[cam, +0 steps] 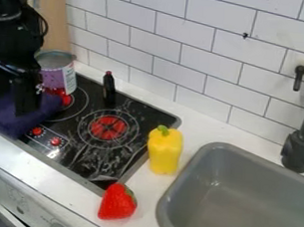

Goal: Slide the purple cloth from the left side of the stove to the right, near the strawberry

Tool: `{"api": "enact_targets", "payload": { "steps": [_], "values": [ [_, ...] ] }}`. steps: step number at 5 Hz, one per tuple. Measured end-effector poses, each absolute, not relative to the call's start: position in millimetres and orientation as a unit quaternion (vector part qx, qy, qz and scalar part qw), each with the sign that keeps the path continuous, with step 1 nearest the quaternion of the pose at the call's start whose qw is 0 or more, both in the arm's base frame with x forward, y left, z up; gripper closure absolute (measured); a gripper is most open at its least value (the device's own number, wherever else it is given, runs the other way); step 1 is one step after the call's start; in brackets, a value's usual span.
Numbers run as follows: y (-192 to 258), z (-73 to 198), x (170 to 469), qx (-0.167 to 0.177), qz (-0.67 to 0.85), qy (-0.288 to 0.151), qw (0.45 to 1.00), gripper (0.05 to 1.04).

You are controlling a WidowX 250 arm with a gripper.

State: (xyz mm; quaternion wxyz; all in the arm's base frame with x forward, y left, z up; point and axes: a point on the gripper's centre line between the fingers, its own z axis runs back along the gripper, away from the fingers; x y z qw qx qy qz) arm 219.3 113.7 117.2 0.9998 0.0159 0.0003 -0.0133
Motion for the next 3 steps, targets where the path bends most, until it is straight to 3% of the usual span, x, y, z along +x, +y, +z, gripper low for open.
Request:
{"api": "enact_targets", "payload": {
  "steps": [1,3],
  "values": [
    [113,112,218,0.010,-0.012,0.010,1.000,0.083],
    [162,93,254,-0.025,0.006,0.023,0.999,0.083]
  ]
}}
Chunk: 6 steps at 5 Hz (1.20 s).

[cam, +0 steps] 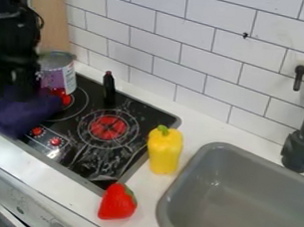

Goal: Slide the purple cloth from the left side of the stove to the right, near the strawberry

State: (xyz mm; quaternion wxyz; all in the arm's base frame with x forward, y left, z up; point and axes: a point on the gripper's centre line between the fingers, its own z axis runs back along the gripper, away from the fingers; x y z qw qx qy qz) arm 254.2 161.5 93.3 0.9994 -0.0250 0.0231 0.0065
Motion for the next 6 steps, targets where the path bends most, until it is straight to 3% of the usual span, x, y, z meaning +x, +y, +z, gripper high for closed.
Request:
{"api": "enact_targets", "payload": {
  "steps": [2,4,6],
  "values": [
    [187,71,257,-0.019,0.007,0.074,0.997,0.083],
    [204,64,263,-0.017,0.023,0.090,0.996,0.083],
    [223,43,271,-0.042,0.014,0.098,0.994,0.083]
  ]
}}
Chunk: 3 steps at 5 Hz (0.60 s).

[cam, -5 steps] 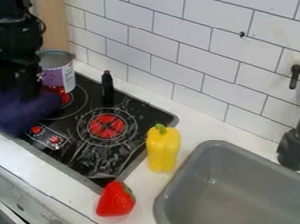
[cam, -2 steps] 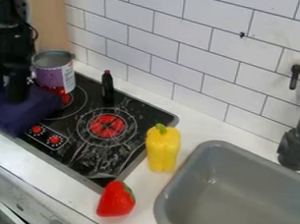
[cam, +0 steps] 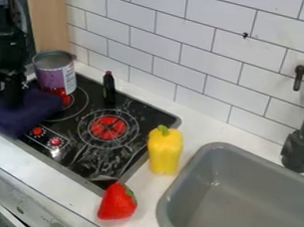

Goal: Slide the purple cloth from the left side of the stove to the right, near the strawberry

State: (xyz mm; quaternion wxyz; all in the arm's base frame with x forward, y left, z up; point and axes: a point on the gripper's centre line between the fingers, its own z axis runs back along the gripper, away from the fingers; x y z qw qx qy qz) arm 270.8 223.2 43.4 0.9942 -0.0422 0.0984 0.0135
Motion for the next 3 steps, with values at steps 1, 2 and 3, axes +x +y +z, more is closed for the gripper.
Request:
{"api": "enact_targets", "payload": {
  "steps": [1,2,3],
  "values": [
    [220,42,275,-0.053,0.010,0.084,0.995,0.083],
    [209,41,276,-0.073,0.007,0.068,0.995,0.083],
    [174,42,275,-0.096,-0.015,0.070,0.993,0.083]
  ]
}}
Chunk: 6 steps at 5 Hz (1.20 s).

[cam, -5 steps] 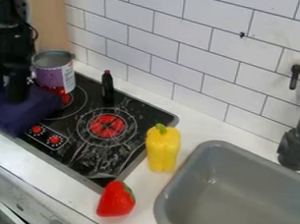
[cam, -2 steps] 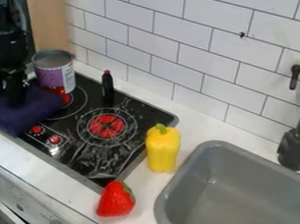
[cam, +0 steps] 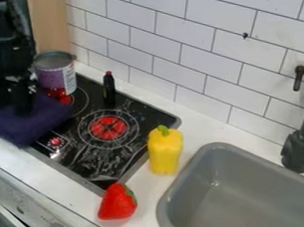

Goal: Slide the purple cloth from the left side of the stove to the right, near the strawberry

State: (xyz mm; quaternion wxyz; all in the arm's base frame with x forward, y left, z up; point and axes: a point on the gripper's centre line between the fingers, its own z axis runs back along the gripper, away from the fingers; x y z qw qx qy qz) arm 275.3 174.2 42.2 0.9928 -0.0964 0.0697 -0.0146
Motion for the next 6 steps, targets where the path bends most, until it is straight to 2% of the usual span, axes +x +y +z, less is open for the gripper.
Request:
{"api": "enact_targets", "payload": {
  "steps": [1,3,5,6],
  "values": [
    [128,43,280,-0.108,-0.046,0.071,0.991,0.083],
    [76,40,287,-0.087,-0.053,0.059,0.993,0.083],
    [61,46,278,-0.069,-0.009,0.052,0.996,0.083],
    [67,54,276,-0.048,0.054,0.052,0.996,0.083]
  ]
}}
